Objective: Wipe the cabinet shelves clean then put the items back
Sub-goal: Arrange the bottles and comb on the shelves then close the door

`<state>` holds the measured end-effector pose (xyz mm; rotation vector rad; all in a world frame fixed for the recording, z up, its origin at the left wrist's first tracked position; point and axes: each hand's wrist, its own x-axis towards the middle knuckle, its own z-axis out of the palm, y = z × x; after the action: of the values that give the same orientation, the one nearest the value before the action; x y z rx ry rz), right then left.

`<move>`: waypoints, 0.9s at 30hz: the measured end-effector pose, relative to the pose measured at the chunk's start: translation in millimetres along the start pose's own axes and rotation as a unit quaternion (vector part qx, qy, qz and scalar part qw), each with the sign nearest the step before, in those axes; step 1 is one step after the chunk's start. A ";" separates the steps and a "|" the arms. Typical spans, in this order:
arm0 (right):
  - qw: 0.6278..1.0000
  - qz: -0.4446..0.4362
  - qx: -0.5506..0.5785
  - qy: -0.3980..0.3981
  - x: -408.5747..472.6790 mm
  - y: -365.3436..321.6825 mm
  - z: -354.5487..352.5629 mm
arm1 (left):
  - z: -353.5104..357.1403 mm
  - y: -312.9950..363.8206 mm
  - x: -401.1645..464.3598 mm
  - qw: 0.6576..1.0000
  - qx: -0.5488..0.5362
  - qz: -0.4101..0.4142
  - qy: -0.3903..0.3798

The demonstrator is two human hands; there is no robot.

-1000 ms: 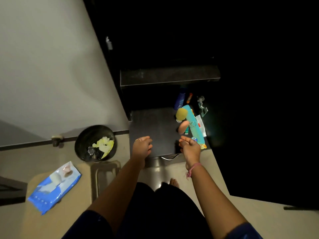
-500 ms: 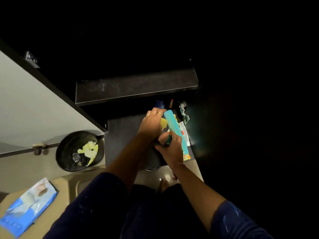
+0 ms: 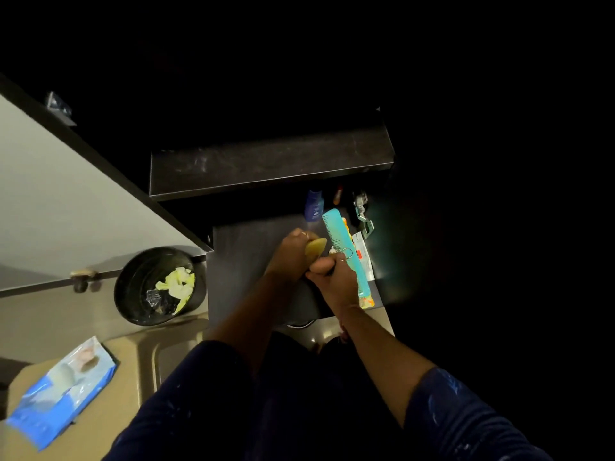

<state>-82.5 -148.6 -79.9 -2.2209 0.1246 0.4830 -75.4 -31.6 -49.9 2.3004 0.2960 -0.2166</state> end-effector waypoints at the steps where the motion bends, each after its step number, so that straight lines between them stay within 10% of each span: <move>1: 1.000 -0.003 -0.003 0.010 -2.2 -1.8 -0.9 | -1.5 -2.0 -5.3 1.000 -0.007 0.004 0.024; 27: 0.935 -0.318 0.062 0.144 -127.8 -232.6 -103.5 | -249.3 94.4 -143.3 0.939 -0.087 0.133 0.304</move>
<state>-111.2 -87.2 196.8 -2.0455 -0.3936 -0.2021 -170.7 69.1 219.2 2.1490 0.2903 0.6459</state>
